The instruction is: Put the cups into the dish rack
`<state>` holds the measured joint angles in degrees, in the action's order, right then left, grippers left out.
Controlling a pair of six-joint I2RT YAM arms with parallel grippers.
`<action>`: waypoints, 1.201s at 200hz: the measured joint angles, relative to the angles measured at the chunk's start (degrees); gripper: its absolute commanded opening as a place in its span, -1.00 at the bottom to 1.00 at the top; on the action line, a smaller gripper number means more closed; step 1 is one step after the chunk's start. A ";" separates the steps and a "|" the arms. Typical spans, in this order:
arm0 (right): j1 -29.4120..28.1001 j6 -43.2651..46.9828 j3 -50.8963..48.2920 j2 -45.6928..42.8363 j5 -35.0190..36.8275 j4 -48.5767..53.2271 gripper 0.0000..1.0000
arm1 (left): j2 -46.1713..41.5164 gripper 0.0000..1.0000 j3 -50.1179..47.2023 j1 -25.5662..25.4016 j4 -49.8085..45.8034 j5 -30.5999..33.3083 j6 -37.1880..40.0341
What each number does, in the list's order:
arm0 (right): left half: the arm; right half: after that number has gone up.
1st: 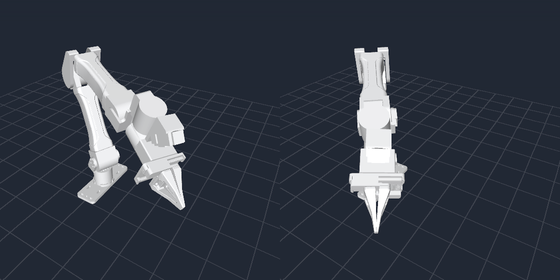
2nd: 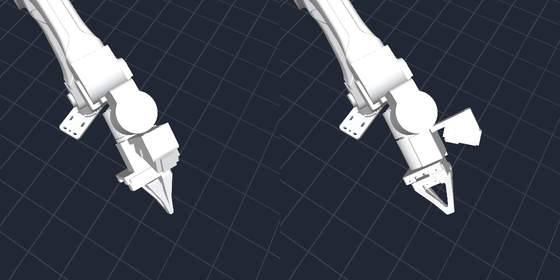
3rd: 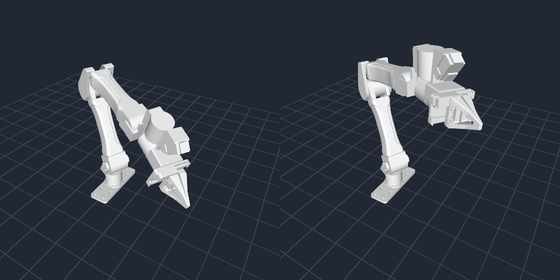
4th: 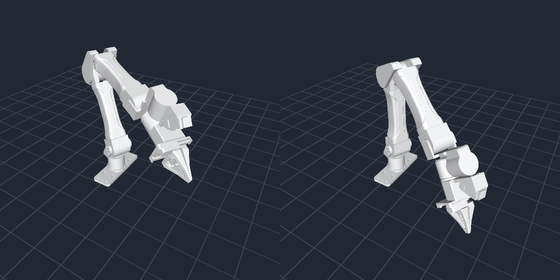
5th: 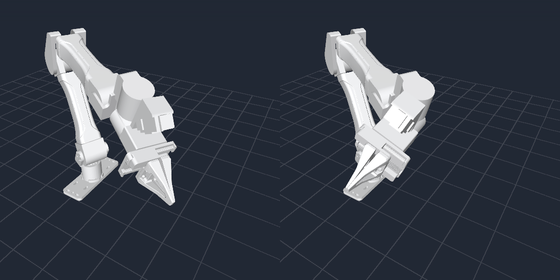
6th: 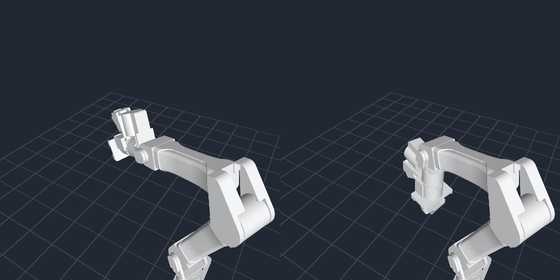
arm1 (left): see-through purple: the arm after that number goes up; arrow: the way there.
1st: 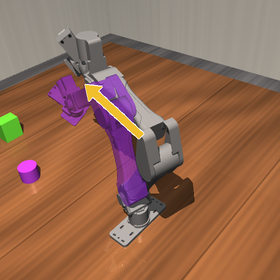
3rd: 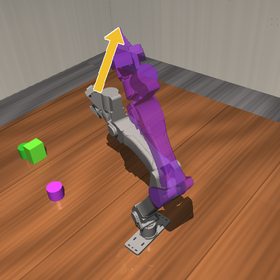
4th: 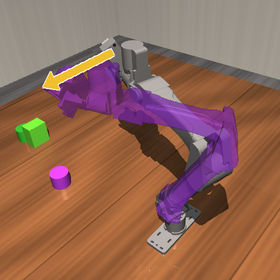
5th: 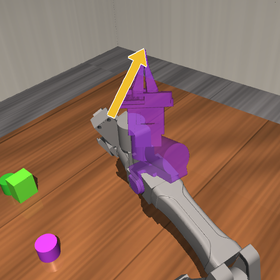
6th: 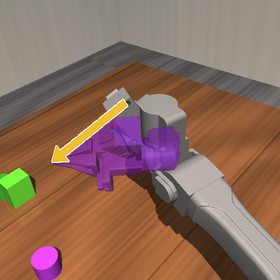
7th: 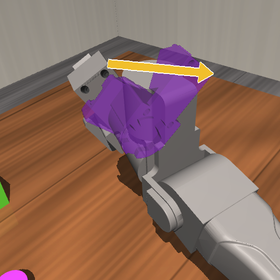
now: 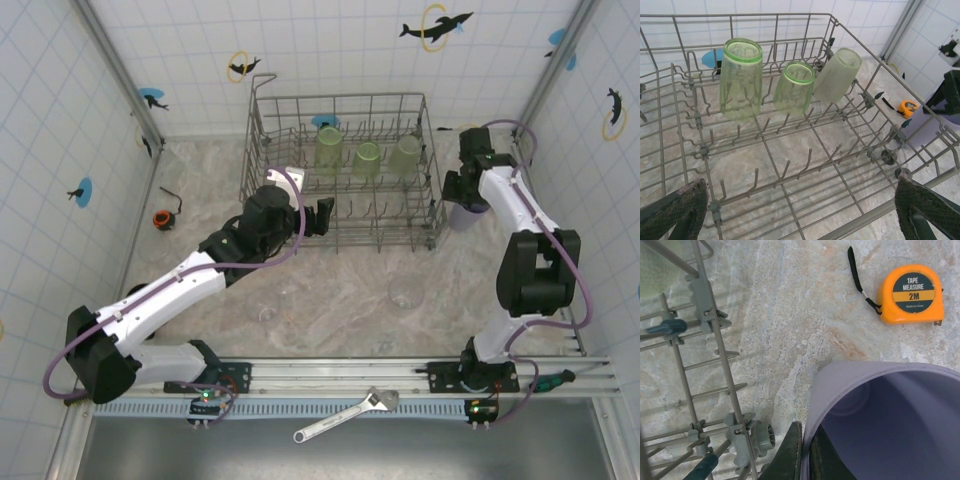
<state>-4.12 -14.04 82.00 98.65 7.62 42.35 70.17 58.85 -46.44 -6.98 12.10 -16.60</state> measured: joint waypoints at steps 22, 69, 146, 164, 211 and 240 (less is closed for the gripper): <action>0.00 0.24 0.85 -2.82 0.63 0.74 -1.00 | 0.13 0.95 0.00 0.00 -0.07 0.00 -0.17; 0.00 1.14 6.47 -8.46 2.45 2.51 -1.00 | 1.25 0.95 0.04 0.00 -0.15 0.22 -0.26; -2.93 0.83 17.03 -8.96 -0.31 4.61 -1.00 | 6.05 0.95 4.59 0.26 -3.08 1.25 -0.74; -4.83 0.15 17.33 -9.18 -2.38 4.11 -1.00 | 7.82 0.95 6.36 1.03 -3.85 0.85 -1.55; -9.66 -1.62 17.25 -9.22 -6.78 1.27 -1.00 | 10.95 0.95 8.96 5.27 -5.68 -2.27 -4.04; -11.28 -3.08 14.43 -9.86 -10.34 -3.28 -1.00 | 11.87 0.95 9.94 8.48 -6.14 -5.62 -5.97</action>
<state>-15.40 -17.12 96.42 88.79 -2.72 39.07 82.04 68.79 -37.95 -13.13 6.48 -22.57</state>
